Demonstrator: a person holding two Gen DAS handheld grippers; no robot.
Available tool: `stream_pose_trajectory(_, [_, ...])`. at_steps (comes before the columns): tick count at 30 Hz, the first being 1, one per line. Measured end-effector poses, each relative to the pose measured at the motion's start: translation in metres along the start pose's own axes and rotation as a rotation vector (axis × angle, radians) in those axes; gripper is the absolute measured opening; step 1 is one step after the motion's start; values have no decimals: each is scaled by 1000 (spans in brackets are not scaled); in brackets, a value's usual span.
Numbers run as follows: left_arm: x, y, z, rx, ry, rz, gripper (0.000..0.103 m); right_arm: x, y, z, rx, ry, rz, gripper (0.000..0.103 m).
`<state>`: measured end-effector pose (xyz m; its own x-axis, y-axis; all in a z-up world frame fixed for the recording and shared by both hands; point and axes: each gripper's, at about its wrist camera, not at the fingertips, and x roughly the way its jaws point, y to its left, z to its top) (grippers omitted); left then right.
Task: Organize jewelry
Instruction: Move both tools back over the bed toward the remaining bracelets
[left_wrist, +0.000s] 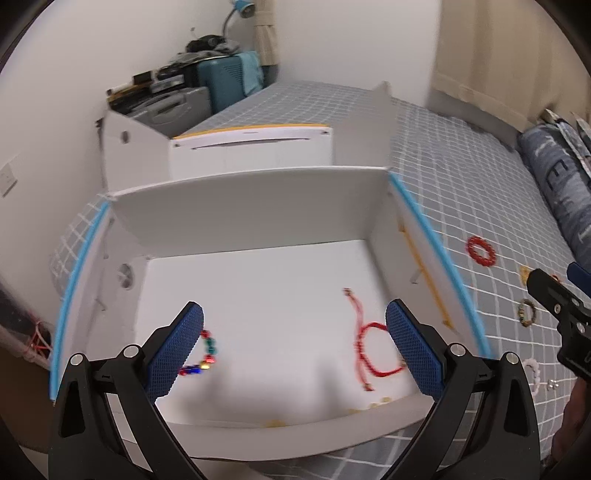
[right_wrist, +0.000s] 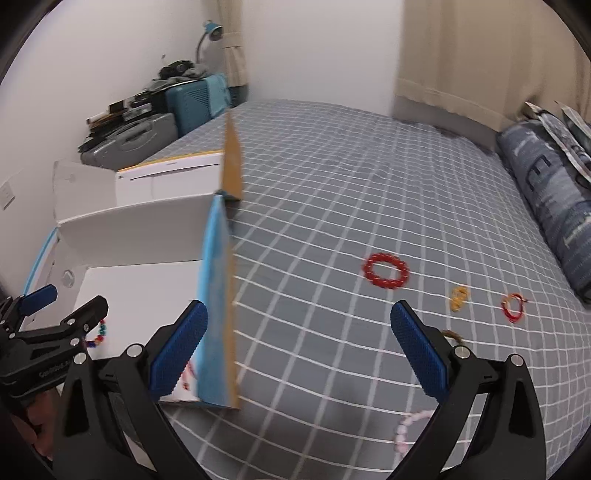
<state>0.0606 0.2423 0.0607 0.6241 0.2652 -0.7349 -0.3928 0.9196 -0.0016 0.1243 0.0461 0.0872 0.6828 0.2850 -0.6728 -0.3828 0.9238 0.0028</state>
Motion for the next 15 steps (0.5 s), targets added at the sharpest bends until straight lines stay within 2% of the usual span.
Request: stream_pose_trajectory(15, [3,-131,-11,169,-14,-150,97,-11,-128,-12,124,-14,-168,95])
